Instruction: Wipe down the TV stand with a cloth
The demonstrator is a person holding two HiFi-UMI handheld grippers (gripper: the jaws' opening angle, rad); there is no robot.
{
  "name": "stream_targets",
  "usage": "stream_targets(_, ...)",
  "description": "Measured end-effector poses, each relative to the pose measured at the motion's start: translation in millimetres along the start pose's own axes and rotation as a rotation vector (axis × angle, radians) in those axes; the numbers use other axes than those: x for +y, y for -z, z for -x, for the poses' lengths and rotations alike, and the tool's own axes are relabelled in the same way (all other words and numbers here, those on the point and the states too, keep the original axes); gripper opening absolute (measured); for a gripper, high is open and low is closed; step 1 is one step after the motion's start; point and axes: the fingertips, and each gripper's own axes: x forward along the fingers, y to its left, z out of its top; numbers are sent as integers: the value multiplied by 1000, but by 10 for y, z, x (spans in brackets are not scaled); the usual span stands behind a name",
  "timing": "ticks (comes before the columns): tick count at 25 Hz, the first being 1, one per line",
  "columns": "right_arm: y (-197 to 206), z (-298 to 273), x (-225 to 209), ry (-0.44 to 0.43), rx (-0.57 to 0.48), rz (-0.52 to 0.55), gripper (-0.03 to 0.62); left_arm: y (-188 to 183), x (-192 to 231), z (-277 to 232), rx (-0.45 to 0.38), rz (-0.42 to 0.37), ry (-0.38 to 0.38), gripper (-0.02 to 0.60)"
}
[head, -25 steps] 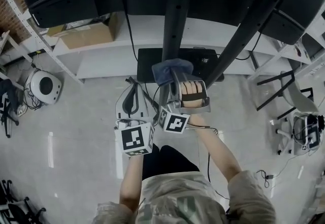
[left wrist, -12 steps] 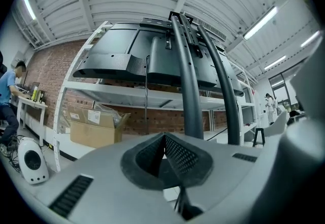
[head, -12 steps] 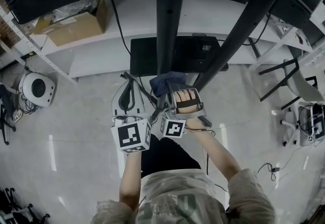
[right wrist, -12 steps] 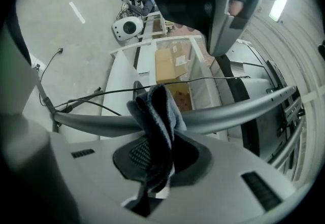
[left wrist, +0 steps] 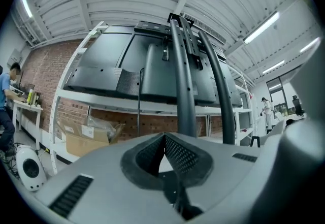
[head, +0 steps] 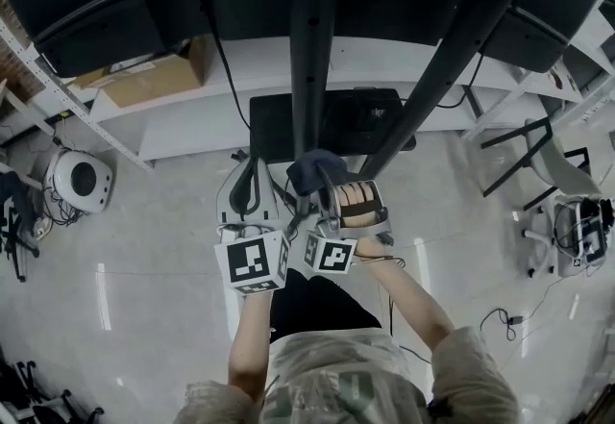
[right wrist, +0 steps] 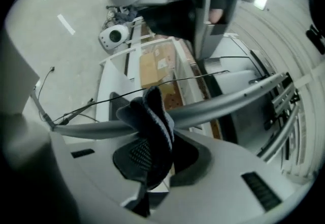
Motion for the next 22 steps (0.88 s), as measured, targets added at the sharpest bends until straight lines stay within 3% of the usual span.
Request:
stream_targets(6, -308, 398, -2238, 181, -69, -331, 57, -1423, -234, 74, -52, -34, 6, 15)
stream_targets(11, -463, 873, -3505, 168, -174, -723, 57, -2513, -465, 250, -120, -62, 15, 15)
stream_targets(16, -459, 1425, -4029, 157, -300, -953, 57, -3009, -722, 595, -164, -68, 43, 15)
stream_targets(19, -389, 1676, -3962, 115, -333, -1169, 57, -2987, -829, 781, -152, -76, 57, 15)
stream_targets(22, -319, 1832, -3818, 50, -332, -1251, 57, -2963, -908, 934, -147, -58, 72, 15)
